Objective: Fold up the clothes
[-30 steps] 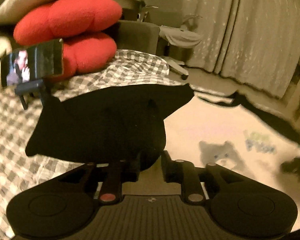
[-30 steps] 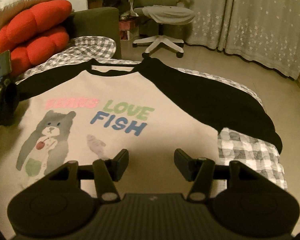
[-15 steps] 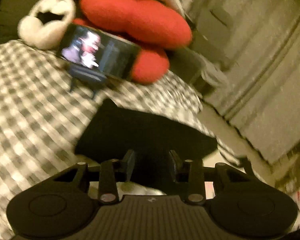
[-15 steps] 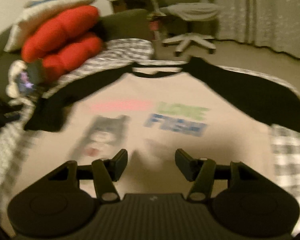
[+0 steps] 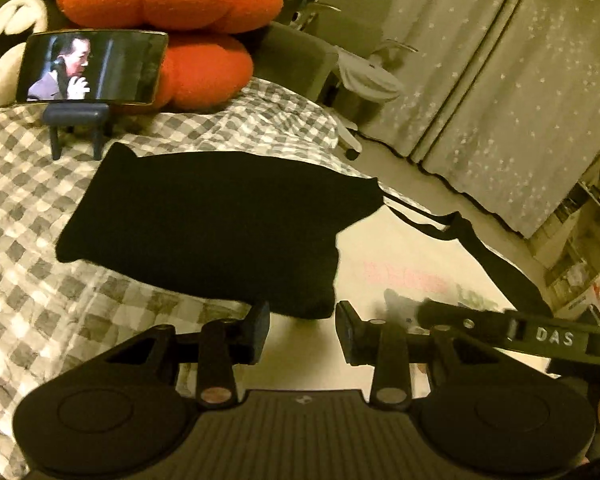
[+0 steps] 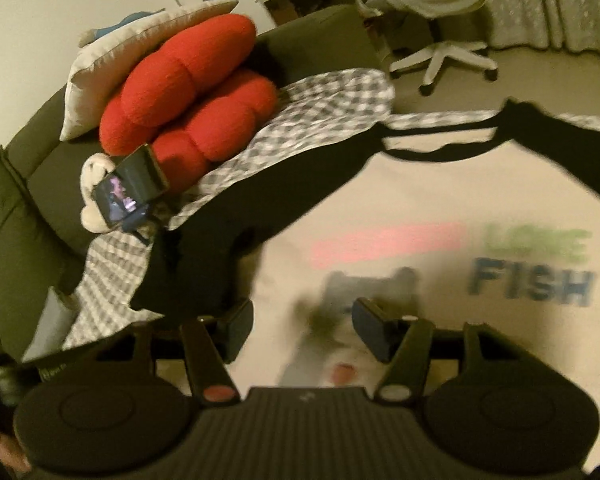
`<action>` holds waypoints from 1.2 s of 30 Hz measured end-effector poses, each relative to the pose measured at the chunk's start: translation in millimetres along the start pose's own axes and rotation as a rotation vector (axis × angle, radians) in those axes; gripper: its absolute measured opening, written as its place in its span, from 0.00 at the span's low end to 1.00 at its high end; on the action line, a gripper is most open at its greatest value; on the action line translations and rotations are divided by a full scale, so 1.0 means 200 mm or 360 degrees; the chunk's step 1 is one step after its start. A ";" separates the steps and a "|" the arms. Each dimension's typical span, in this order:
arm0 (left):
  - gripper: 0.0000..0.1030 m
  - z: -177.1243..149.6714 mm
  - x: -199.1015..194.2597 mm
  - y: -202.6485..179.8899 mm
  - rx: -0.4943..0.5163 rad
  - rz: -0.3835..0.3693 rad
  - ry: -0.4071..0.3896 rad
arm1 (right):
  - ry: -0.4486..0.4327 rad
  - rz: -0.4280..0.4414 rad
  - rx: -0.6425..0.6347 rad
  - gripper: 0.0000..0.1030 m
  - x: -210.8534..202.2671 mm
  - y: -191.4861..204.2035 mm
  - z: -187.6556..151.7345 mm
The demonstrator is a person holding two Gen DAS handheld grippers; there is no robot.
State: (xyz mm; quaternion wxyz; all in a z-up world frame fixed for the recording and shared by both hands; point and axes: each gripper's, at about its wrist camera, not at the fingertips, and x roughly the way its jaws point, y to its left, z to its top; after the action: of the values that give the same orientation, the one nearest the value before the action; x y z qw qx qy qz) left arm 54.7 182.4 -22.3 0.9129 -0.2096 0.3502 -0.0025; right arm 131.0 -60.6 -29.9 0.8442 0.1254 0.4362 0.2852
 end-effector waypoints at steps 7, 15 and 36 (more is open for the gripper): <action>0.34 -0.01 0.03 0.02 -0.0010 0.0025 0.0057 | 0.0035 0.0086 0.0010 0.56 0.16 0.12 0.05; 0.34 -0.02 0.07 0.03 -0.0020 0.0063 0.0103 | 0.0098 0.0071 -0.0029 0.38 0.31 0.17 0.05; 0.39 -0.02 0.08 0.02 0.0021 0.0057 0.0112 | -0.0088 -0.0015 -0.0191 0.08 0.15 0.22 0.15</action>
State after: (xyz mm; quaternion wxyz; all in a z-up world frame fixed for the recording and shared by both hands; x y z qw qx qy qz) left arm 63.8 183.2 -36.3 0.9013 -0.1971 0.3859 0.0043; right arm 152.3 -7.0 -12.9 0.8632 0.0802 0.3954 0.3035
